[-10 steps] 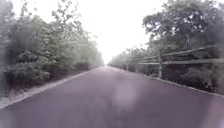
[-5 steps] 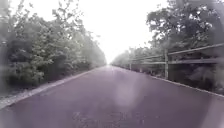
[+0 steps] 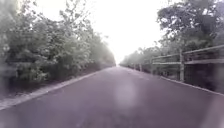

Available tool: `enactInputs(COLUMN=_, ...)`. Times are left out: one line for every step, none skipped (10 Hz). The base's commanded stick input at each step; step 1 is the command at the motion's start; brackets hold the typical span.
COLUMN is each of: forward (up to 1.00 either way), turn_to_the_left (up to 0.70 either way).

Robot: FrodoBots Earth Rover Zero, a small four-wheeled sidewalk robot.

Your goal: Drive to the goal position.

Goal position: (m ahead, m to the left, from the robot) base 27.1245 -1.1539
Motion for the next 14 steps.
enactInputs(forward=1.0, turn_to_the_left=0.0)
enactInputs(forward=1.0, turn_to_the_left=0.0)
enactInputs(forward=1.0, turn_to_the_left=0.0)
enactInputs(forward=1.0, turn_to_the_left=0.0)
enactInputs(forward=1.0, turn_to_the_left=0.0)
enactInputs(forward=1.0, turn_to_the_left=0.0)
enactInputs(forward=1.0, turn_to_the_left=0.0)
enactInputs(forward=1.0, turn_to_the_left=0.0)
enactInputs(forward=1.0, turn_to_the_left=0.0)
enactInputs(forward=1.0, turn_to_the_left=0.0)
enactInputs(forward=1.0, turn_to_the_left=0.0)
enactInputs(forward=1.0, turn_to_the_left=0.0)
enactInputs(forward=1.0, turn_to_the_left=0.0)
enactInputs(forward=1.0, turn_to_the_left=0.0)
